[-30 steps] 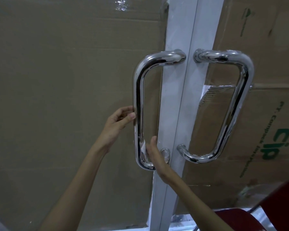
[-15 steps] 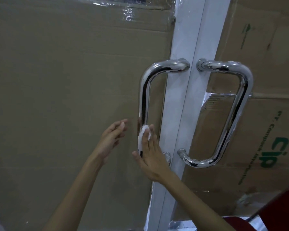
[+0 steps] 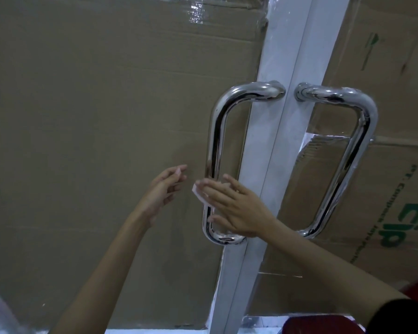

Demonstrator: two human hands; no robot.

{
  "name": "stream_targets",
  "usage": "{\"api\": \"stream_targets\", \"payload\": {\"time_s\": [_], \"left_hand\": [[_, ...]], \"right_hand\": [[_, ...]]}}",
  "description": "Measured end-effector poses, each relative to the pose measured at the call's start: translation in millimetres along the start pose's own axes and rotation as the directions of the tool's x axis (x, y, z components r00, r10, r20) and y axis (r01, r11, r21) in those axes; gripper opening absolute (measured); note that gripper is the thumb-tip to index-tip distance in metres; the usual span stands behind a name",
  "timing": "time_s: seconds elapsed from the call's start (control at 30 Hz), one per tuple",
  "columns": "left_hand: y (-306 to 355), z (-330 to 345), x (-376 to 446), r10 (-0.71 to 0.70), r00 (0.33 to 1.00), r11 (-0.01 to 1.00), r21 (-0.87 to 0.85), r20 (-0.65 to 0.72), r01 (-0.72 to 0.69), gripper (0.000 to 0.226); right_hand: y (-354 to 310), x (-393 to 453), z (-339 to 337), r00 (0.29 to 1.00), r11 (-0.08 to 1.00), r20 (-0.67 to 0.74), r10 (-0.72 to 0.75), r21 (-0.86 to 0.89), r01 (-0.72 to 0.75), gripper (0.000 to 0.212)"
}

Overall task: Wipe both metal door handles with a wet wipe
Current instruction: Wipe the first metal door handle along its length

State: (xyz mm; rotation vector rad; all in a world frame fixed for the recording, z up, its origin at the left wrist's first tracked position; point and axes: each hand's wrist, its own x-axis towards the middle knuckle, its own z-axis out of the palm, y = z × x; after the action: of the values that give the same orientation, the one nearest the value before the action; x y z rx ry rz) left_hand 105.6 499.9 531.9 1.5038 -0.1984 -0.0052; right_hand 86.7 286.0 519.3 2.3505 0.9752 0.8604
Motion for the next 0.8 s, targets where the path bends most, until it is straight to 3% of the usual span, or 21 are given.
{"api": "stream_targets", "payload": {"time_s": [0.13, 0.33, 0.53, 0.7, 0.8], "left_hand": [[-6, 7, -4, -0.043, 0.995, 0.997, 0.065, 0.094, 0.037, 0.021], [-17, 4, -11, -0.083, 0.993, 0.991, 0.112, 0.083, 0.074, 0.023], [-27, 7, -11, -0.129, 0.987, 0.989, 0.089, 0.092, 0.12, 0.022], [-26, 0, -6, -0.117, 0.992, 0.991, 0.072, 0.046, 0.113, 0.023], [-31, -9, -6, -0.116, 0.993, 0.991, 0.068, 0.013, 0.115, 0.022]], "right_hand": [[-8, 19, -9, 0.989, 0.991, -0.078, 0.128, -0.021, -0.131, 0.068], [-19, -13, 22, 0.987, 0.983, 0.07, -0.148, -0.098, 0.154, 0.071], [-22, 5, 11, 0.991, 0.996, -0.098, 0.093, 0.003, -0.093, 0.069], [-38, -22, 38, 0.996, 0.997, 0.044, -0.075, 0.003, 0.075, 0.071], [-30, -28, 35, 1.0, 0.995, -0.023, -0.001, 0.099, 0.004, 0.065]]}}
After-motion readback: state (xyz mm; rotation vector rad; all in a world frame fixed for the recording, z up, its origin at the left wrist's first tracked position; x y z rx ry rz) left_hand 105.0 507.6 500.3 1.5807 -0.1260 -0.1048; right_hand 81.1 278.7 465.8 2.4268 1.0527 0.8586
